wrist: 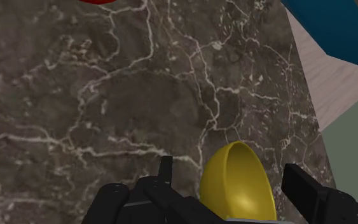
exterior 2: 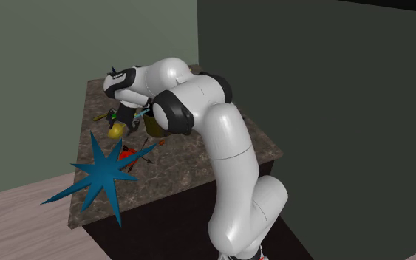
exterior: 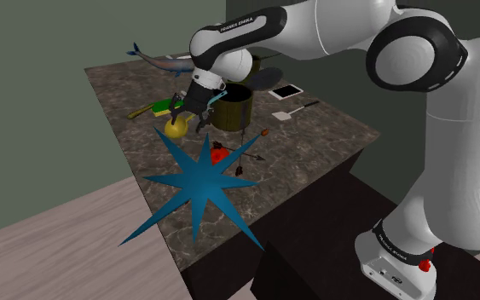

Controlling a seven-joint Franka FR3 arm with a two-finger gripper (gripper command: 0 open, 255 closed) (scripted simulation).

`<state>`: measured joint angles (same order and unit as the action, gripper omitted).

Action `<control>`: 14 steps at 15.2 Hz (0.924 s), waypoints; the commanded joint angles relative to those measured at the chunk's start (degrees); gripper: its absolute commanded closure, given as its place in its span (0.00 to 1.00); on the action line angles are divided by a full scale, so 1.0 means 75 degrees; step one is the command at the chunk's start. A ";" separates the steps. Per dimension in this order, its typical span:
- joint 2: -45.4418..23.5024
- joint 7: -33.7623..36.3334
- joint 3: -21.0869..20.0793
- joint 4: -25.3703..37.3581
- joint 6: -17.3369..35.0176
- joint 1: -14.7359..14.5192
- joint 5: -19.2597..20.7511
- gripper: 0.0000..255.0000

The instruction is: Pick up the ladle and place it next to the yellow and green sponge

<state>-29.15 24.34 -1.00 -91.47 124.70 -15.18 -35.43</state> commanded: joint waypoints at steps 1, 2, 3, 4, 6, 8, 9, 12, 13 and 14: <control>-0.0008 0.0013 0.0023 -0.0017 -0.0004 0.0013 0.0013 0.00; -0.0100 -0.0033 0.0025 0.0056 -0.0006 0.0044 0.0005 0.00; 0.0039 -0.0013 0.0062 0.0065 -0.0175 0.0099 0.0043 0.00; 0.0171 0.0007 0.0097 0.0084 -0.0348 0.0155 0.0081 0.00; 0.0390 0.0045 0.0161 0.0147 -0.0668 0.0257 0.0149 0.00; 0.0391 0.0045 0.0161 0.0145 -0.0667 0.0257 0.0148 0.00; 0.0390 0.0045 0.0161 0.0146 -0.0667 0.0257 0.0149 0.00; 0.0390 0.0045 0.0161 0.0147 -0.0668 0.0257 0.0149 0.00; 0.0390 0.0045 0.0161 0.0147 -0.0668 0.0257 0.0149 0.00; 0.0390 0.0045 0.0161 0.0147 -0.0668 0.0258 0.0149 0.00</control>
